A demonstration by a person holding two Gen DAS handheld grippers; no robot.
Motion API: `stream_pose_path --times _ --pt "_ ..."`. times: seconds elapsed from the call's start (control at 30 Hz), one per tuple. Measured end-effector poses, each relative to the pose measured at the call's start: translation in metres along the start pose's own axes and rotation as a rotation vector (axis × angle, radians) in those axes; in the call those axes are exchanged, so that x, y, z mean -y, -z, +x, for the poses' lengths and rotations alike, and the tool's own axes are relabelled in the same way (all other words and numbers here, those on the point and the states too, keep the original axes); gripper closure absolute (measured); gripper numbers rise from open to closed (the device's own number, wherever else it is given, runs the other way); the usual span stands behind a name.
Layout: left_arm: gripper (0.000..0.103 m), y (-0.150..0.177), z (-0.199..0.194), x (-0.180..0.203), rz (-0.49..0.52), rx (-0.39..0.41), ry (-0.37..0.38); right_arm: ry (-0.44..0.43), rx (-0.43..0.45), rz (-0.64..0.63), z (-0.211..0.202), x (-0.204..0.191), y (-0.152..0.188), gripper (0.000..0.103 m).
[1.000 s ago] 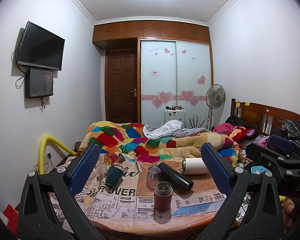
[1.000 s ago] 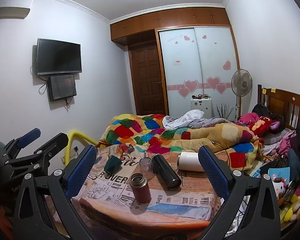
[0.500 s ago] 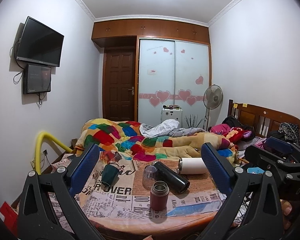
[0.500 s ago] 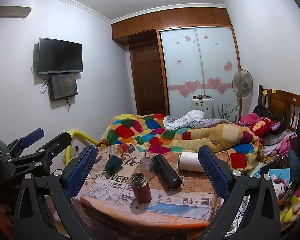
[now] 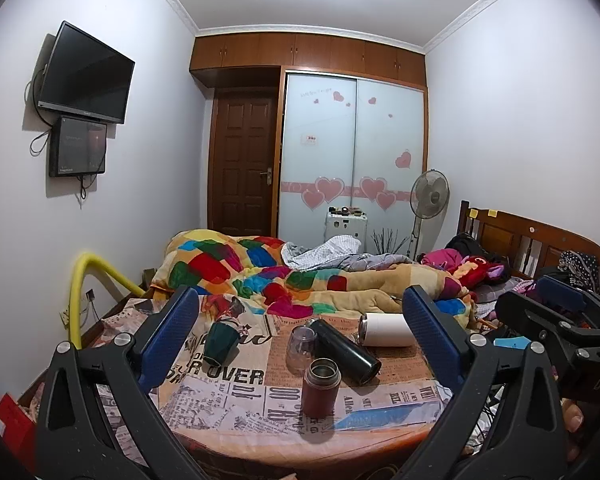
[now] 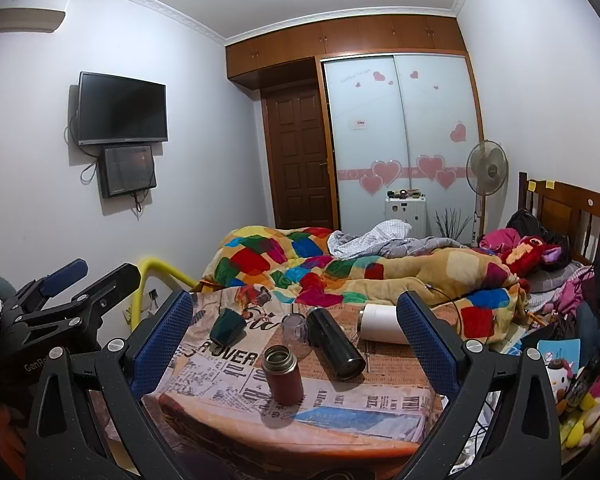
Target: Flip cup upright
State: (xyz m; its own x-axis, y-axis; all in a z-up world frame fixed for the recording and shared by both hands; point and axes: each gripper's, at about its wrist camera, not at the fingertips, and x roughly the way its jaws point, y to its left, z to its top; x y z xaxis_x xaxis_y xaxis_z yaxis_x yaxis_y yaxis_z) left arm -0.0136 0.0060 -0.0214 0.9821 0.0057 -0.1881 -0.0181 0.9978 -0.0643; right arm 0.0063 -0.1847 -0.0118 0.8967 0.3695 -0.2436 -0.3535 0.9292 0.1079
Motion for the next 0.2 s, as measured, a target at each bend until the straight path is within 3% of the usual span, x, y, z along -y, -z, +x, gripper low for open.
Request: stream_pose_path --times 0.2 --pt "0.001 0.0037 0.0037 -0.0068 -0.006 -0.007 -0.003 -0.002 -0.006 -0.005 0.0013 -0.0011 -0.0006 0.002"
